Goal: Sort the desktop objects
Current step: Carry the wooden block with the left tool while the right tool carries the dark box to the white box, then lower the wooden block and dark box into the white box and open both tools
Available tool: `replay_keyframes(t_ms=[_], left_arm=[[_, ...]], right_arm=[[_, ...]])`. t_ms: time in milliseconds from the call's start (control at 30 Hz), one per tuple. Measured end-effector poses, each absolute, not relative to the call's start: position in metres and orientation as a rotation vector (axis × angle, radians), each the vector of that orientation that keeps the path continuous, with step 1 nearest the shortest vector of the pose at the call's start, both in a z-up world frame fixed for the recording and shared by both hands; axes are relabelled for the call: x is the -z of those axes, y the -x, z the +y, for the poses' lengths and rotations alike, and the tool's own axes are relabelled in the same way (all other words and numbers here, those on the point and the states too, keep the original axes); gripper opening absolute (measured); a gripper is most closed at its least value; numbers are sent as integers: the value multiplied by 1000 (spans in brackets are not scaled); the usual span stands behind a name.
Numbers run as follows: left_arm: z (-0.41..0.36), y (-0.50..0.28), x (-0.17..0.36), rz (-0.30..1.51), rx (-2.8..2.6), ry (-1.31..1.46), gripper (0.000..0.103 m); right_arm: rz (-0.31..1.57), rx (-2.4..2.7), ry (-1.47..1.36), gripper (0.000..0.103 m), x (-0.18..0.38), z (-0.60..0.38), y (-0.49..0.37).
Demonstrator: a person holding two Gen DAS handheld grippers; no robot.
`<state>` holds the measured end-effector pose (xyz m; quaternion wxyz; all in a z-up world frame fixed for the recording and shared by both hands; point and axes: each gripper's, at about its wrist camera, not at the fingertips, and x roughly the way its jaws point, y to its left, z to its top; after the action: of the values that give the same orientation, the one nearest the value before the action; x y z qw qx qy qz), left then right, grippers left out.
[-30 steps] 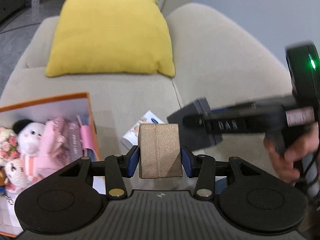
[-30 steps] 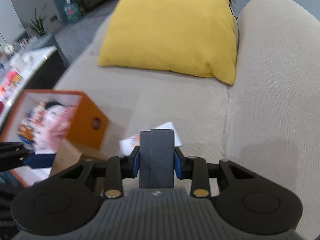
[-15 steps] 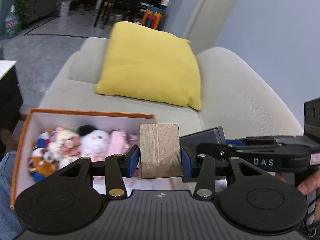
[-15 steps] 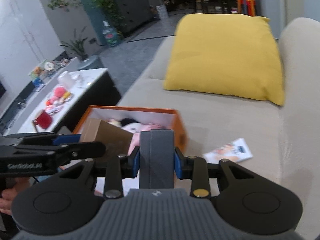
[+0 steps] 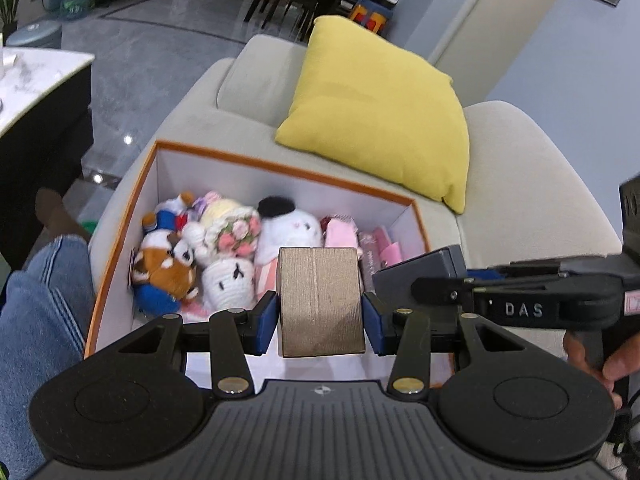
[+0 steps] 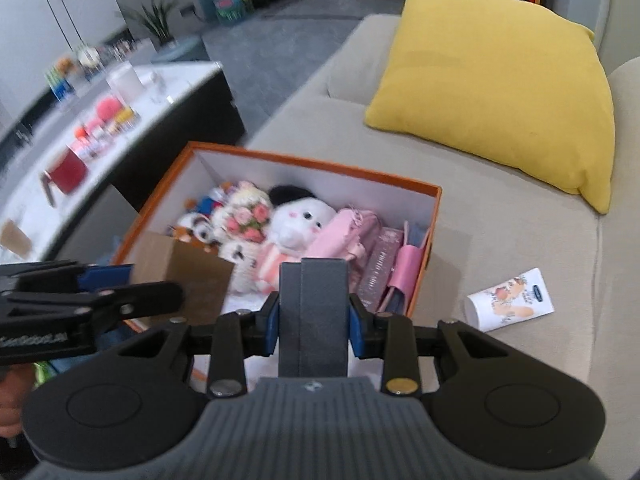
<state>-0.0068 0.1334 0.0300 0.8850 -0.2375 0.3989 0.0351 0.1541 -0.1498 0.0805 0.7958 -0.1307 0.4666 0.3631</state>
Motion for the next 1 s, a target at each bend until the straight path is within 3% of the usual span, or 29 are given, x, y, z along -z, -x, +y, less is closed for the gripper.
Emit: replay_keyframes(t_ms=[533,1000], left_arm=[[129,-12,28,913,118,538,51],[115,-28,50,970,137,549,51]], right_arm=[[1306,-523,569,36,-25,-106,-167],[1379,-520,508,39,-17,-114,-183]])
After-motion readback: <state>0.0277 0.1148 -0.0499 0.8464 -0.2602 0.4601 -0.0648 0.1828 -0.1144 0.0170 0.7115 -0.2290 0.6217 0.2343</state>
